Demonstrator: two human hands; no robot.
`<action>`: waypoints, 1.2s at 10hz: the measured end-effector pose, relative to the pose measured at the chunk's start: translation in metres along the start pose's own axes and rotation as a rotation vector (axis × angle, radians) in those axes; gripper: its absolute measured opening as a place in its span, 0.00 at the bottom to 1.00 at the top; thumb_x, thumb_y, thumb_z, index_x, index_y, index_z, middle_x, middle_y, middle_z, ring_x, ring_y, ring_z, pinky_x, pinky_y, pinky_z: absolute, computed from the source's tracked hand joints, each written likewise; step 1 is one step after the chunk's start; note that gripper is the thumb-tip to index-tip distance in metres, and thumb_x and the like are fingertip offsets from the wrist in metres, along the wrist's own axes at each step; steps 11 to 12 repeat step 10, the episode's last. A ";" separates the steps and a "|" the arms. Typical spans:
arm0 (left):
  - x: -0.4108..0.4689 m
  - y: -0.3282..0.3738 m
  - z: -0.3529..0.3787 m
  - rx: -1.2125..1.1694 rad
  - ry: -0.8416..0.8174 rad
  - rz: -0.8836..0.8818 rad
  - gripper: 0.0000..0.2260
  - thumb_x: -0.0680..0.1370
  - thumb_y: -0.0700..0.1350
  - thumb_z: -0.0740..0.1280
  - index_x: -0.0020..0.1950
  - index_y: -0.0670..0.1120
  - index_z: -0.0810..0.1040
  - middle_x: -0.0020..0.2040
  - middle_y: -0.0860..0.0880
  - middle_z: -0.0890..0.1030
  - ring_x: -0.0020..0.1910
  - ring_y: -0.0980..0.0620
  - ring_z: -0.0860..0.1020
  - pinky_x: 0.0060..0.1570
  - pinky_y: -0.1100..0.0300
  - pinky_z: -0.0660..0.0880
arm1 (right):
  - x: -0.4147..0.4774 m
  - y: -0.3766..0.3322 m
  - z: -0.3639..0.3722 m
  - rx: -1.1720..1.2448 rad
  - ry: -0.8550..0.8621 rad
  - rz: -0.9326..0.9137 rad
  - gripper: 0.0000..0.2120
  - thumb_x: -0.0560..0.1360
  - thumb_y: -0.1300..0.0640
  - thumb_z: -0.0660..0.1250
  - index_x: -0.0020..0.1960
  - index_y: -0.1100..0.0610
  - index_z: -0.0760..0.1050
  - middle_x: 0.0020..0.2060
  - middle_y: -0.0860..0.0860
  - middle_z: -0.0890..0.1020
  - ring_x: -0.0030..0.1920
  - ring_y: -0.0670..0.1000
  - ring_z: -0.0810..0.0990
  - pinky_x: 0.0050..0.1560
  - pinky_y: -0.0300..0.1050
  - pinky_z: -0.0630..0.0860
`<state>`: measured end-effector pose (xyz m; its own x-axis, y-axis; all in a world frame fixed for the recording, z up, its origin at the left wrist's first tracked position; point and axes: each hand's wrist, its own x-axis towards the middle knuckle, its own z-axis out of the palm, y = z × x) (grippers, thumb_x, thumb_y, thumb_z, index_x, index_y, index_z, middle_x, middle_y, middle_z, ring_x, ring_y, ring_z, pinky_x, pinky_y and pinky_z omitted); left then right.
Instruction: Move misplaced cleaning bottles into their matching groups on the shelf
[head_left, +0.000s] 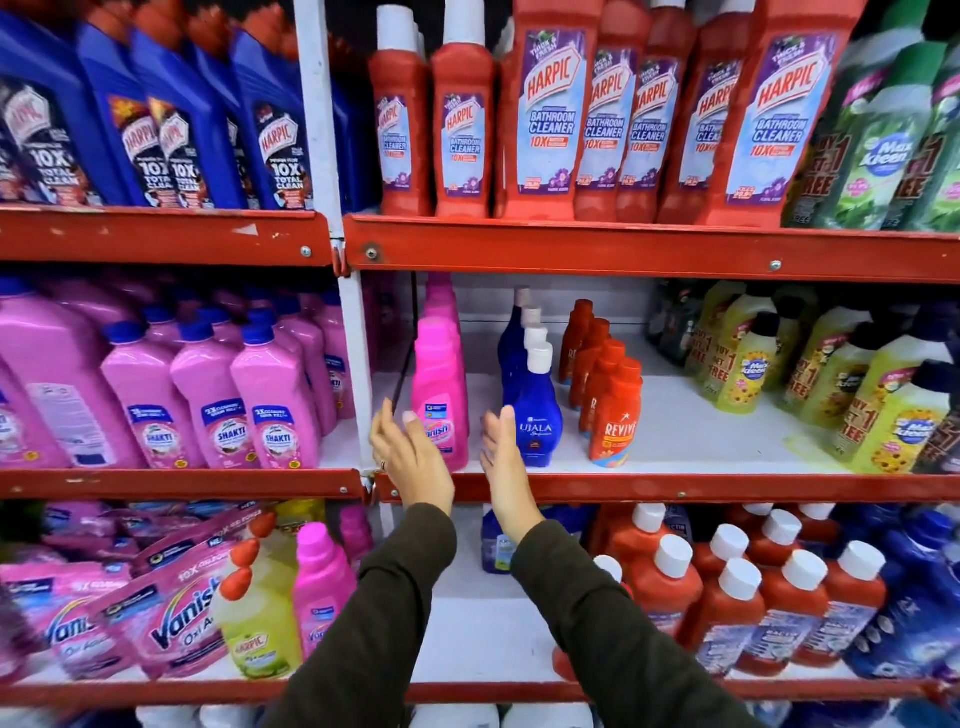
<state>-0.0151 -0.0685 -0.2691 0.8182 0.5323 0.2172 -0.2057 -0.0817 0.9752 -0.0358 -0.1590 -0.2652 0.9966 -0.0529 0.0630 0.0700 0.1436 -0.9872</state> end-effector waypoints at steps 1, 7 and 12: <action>0.027 -0.007 -0.008 -0.157 -0.294 -0.275 0.26 0.87 0.55 0.46 0.81 0.42 0.63 0.79 0.39 0.67 0.78 0.44 0.65 0.81 0.47 0.58 | 0.009 0.005 0.010 0.019 -0.048 0.022 0.34 0.82 0.37 0.44 0.80 0.57 0.58 0.72 0.49 0.72 0.65 0.37 0.76 0.60 0.27 0.73; 0.033 -0.013 -0.013 -0.148 -0.508 -0.285 0.26 0.86 0.58 0.49 0.75 0.42 0.69 0.69 0.37 0.76 0.69 0.40 0.76 0.74 0.40 0.69 | 0.010 0.014 0.017 -0.003 -0.005 0.045 0.18 0.82 0.35 0.47 0.50 0.38 0.74 0.37 0.26 0.83 0.44 0.27 0.82 0.39 0.23 0.75; 0.023 0.020 -0.025 0.042 -0.282 0.040 0.23 0.87 0.53 0.49 0.80 0.45 0.64 0.77 0.43 0.69 0.76 0.47 0.68 0.77 0.44 0.65 | -0.006 -0.010 0.011 -0.380 0.114 -0.218 0.22 0.83 0.47 0.59 0.75 0.53 0.66 0.72 0.51 0.72 0.70 0.47 0.73 0.69 0.42 0.71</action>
